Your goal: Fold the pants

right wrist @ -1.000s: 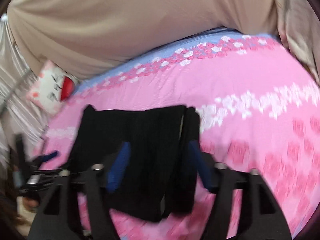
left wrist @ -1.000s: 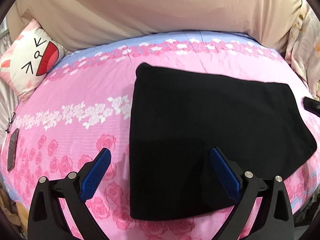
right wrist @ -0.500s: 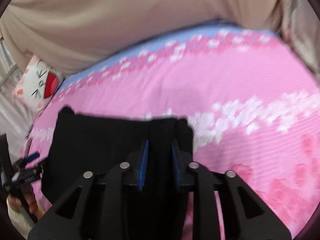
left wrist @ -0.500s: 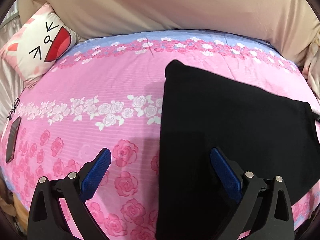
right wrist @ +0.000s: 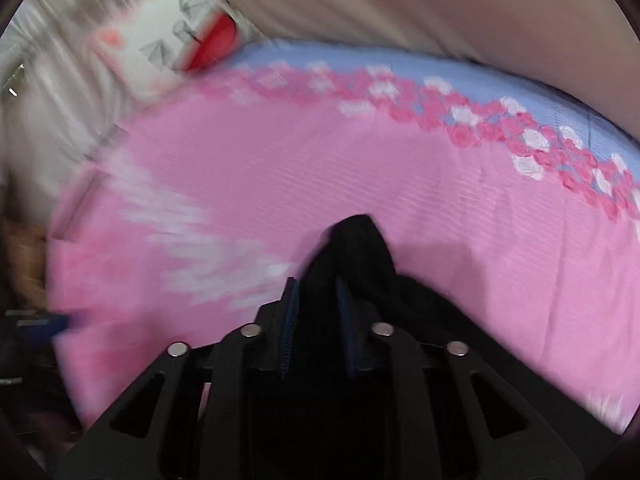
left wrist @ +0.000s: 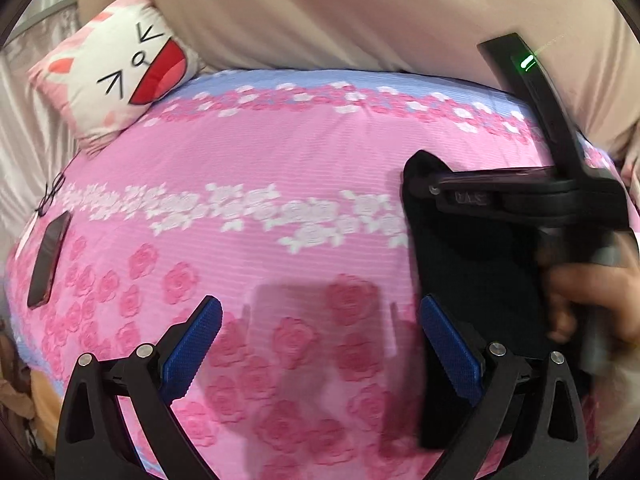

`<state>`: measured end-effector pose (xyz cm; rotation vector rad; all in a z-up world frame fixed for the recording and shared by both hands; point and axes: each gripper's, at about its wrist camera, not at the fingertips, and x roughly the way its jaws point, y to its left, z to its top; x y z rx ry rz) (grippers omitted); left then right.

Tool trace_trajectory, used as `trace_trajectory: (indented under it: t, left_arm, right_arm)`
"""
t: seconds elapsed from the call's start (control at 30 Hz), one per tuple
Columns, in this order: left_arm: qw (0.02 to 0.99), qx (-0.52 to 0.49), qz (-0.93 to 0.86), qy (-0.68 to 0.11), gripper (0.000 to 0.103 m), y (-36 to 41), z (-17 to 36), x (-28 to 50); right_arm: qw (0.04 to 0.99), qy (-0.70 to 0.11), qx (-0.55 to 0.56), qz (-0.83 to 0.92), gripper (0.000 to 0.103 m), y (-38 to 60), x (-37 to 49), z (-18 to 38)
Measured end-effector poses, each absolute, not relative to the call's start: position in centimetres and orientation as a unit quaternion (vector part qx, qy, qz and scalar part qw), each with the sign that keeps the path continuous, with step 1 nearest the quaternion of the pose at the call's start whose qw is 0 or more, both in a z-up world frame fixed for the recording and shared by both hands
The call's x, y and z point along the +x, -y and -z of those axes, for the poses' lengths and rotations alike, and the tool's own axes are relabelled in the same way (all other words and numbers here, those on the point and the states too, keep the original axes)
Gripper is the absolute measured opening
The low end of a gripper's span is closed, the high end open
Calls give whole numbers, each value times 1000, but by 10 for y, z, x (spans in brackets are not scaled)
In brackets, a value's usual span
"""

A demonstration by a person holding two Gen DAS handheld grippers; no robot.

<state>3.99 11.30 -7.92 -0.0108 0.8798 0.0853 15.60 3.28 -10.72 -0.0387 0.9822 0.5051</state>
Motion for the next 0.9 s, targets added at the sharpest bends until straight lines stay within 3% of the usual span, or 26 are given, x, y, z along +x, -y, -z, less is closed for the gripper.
trace_trajectory:
  t: [0.23, 0.37, 0.5, 0.53, 0.6, 0.67, 0.8, 0.87, 0.9]
  left_arm:
    - [909, -22, -35, -414, 98, -130, 71, 42]
    - [911, -13, -18, -412, 98, -119, 70, 43]
    - [911, -3, 11, -412, 98, -95, 69, 42]
    - [912, 5, 21, -410, 98, -85, 70, 41]
    - [910, 24, 30, -413, 98, -66, 75, 41]
    - [907, 52, 33, -416, 98, -45, 79, 39]
    - [908, 75, 43, -409, 98, -18, 79, 29]
    - [908, 82, 43, -410, 98, -8, 79, 26]
    - [907, 84, 42, -410, 98, -4, 79, 24]
  right_arm:
    - [882, -415, 27, -221, 18, 0, 91, 61]
    - [894, -404, 100, -166, 20, 72, 28, 55]
    - [905, -411, 100, -33, 19, 162, -7, 72]
    - [905, -410, 116, -17, 0, 186, -11, 80]
    - [882, -395, 254, -35, 0, 242, -31, 85]
    - [903, -367, 221, 16, 7, 249, -54, 61]
    - [914, -356, 192, 24, 11, 256, -84, 39]
    - [914, -360, 184, 29, 31, 260, -92, 38]
    - [916, -359, 178, 36, 56, 261, -98, 38]
